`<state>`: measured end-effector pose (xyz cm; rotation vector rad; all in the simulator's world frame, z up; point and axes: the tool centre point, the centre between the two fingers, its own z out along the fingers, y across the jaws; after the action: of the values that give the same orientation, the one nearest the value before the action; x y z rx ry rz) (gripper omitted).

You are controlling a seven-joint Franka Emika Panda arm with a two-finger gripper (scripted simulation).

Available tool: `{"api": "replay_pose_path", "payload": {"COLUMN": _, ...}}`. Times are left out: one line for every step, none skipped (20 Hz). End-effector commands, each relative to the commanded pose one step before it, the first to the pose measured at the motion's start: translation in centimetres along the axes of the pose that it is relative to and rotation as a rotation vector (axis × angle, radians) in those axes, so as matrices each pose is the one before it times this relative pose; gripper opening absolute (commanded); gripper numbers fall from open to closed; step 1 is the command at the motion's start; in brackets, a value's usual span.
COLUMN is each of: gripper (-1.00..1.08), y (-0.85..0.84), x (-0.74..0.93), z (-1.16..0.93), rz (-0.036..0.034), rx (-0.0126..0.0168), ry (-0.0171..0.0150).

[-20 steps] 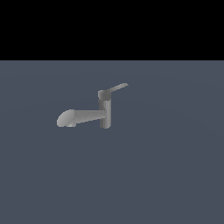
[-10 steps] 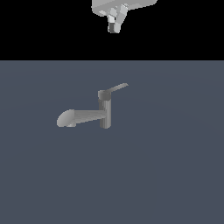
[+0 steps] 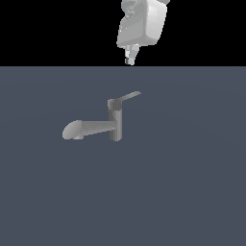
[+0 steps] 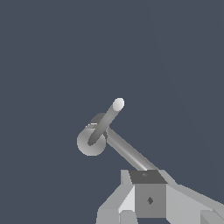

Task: Turn on the faucet by rotating a designated handle.

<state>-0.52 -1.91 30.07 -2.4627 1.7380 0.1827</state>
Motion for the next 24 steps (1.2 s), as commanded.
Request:
{"api": "replay_pose_path", "payload": {"gripper": -1.0, "y": -0.894, "x": 1.049, "z": 1.495, "rz": 0.08197, "rx": -0.00148, "ry": 0.01411}}
{"api": "replay_pose_path", "payload": {"gripper": -1.0, "y": -0.359, "x": 0.385, "z": 0.598, "rz": 0.03184, "rx": -0.00057, "ry": 0.00657}}
{"api": "replay_pose_path", "payload": {"gripper": -1.0, "y": -0.361, "x": 0.373, "z": 0.601, "rz": 0.03171, "rx": -0.00039, "ry": 0.00703}}
{"api": "replay_pose_path", "payload": {"gripper": -1.0, "y": -0.363, "x": 0.36, "z": 0.604, "rz": 0.03155, "rx": -0.00018, "ry": 0.00747}}
{"api": "replay_pose_path", "payload": {"gripper": -1.0, "y": -0.364, "x": 0.347, "z": 0.606, "rz": 0.03137, "rx": 0.00006, "ry": 0.0079}}
{"api": "replay_pose_path", "payload": {"gripper": -1.0, "y": -0.365, "x": 0.335, "z": 0.608, "rz": 0.0312, "rx": 0.00032, "ry": 0.00831}}
{"api": "replay_pose_path", "payload": {"gripper": -1.0, "y": -0.366, "x": 0.322, "z": 0.609, "rz": 0.031, "rx": 0.00061, "ry": 0.00872}}
{"api": "replay_pose_path", "payload": {"gripper": -1.0, "y": -0.363, "x": 0.306, "z": 0.604, "rz": 0.03049, "rx": 0.00092, "ry": 0.00901}}
{"api": "replay_pose_path", "payload": {"gripper": -1.0, "y": -0.346, "x": 0.279, "z": 0.577, "rz": 0.0289, "rx": 0.00119, "ry": 0.00893}}
{"api": "replay_pose_path", "payload": {"gripper": -1.0, "y": -0.327, "x": 0.253, "z": 0.546, "rz": 0.02716, "rx": 0.00142, "ry": 0.00874}}
{"api": "replay_pose_path", "payload": {"gripper": -1.0, "y": -0.308, "x": 0.229, "z": 0.514, "rz": 0.02543, "rx": 0.00163, "ry": 0.00848}}
{"api": "replay_pose_path", "payload": {"gripper": -1.0, "y": -0.289, "x": 0.205, "z": 0.483, "rz": 0.02373, "rx": 0.00179, "ry": 0.00817}}
{"api": "replay_pose_path", "payload": {"gripper": -1.0, "y": -0.269, "x": 0.184, "z": 0.451, "rz": 0.02206, "rx": 0.00191, "ry": 0.00781}}
{"api": "replay_pose_path", "payload": {"gripper": -1.0, "y": -0.25, "x": 0.165, "z": 0.419, "rz": 0.02041, "rx": 0.002, "ry": 0.00741}}
{"api": "replay_pose_path", "payload": {"gripper": -1.0, "y": -0.231, "x": 0.146, "z": 0.387, "rz": 0.01878, "rx": 0.00204, "ry": 0.00696}}
{"api": "replay_pose_path", "payload": {"gripper": -1.0, "y": -0.212, "x": 0.131, "z": 0.356, "rz": 0.0172, "rx": 0.00205, "ry": 0.0065}}
{"api": "replay_pose_path", "payload": {"gripper": -1.0, "y": -0.192, "x": 0.114, "z": 0.324, "rz": 0.0156, "rx": 0.00201, "ry": 0.006}}
{"api": "replay_pose_path", "payload": {"gripper": -1.0, "y": -0.174, "x": 0.101, "z": 0.293, "rz": 0.01407, "rx": 0.00194, "ry": 0.00549}}
{"api": "replay_pose_path", "payload": {"gripper": -1.0, "y": -0.155, "x": 0.086, "z": 0.261, "rz": 0.01252, "rx": 0.00183, "ry": 0.00495}}
{"api": "replay_pose_path", "payload": {"gripper": -1.0, "y": -0.136, "x": 0.074, "z": 0.23, "rz": 0.011, "rx": 0.00169, "ry": 0.00439}}
{"api": "replay_pose_path", "payload": {"gripper": -1.0, "y": -0.118, "x": 0.063, "z": 0.199, "rz": 0.0095, "rx": 0.00153, "ry": 0.00383}}
{"api": "replay_pose_path", "payload": {"gripper": -1.0, "y": -0.099, "x": 0.051, "z": 0.168, "rz": 0.008, "rx": 0.00133, "ry": 0.00325}}
{"api": "replay_pose_path", "payload": {"gripper": -1.0, "y": -0.081, "x": 0.041, "z": 0.138, "rz": 0.00653, "rx": 0.00112, "ry": 0.00267}}
{"api": "replay_pose_path", "payload": {"gripper": -1.0, "y": -0.063, "x": 0.032, "z": 0.107, "rz": 0.00508, "rx": 0.00089, "ry": 0.00209}}
